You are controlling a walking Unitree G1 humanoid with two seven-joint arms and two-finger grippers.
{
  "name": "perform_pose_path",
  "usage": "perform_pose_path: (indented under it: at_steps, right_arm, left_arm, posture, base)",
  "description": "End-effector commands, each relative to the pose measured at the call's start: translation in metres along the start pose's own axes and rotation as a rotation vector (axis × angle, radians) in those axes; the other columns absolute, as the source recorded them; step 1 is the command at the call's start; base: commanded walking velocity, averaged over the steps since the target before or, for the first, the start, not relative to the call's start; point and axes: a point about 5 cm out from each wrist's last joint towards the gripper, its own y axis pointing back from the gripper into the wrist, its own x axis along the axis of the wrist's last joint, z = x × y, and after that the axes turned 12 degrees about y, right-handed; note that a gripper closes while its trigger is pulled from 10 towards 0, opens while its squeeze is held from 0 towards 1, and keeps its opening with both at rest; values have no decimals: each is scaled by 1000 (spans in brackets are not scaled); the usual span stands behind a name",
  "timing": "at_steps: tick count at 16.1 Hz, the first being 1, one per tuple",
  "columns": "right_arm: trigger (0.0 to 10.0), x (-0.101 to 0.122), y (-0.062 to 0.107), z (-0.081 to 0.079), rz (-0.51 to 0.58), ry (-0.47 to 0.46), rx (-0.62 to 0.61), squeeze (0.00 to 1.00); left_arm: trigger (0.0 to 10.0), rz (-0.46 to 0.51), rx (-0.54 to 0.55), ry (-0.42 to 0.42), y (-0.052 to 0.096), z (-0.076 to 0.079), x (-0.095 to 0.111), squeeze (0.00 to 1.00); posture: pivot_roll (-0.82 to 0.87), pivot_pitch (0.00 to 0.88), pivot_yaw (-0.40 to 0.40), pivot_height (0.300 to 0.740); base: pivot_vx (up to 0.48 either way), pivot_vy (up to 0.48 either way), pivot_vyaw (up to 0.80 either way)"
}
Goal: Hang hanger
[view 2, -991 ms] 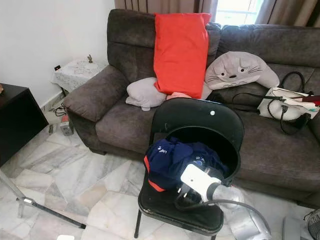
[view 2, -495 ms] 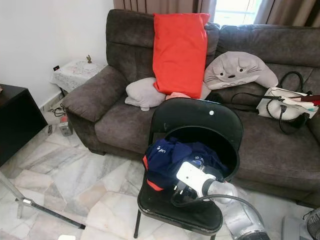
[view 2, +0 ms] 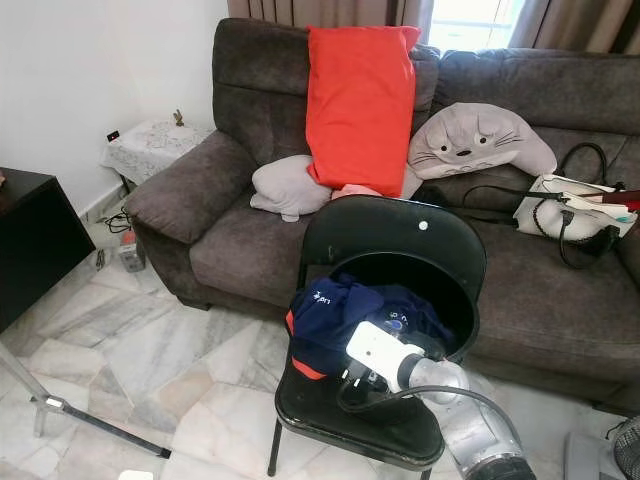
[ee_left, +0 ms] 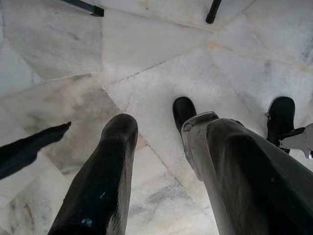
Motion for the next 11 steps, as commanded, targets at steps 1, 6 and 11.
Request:
perform_pose_path:
  at_steps: [1, 6, 11]
  right_arm:
    - [0, 6, -3, 4, 22, 9, -12, 0]
    - [0, 11, -4, 7, 48, -13, -47, 0]
    - [0, 7, -5, 4, 12, -31, -20, 0]
  left_arm:
    - [10000, -16, 9, -17, 1, -2, -4, 0]
    - [10000, -14, 11, -20, 0, -2, -3, 0]
    - [10000, -11, 9, -17, 0, -1, -1, 0]
  posture:
    - [-101, 0, 33, 740]
    - [-103, 0, 31, 740]
    - [-103, 0, 33, 740]
  base:
    - [0, 0, 0]
    - [0, 0, 0]
    - [0, 0, 0]
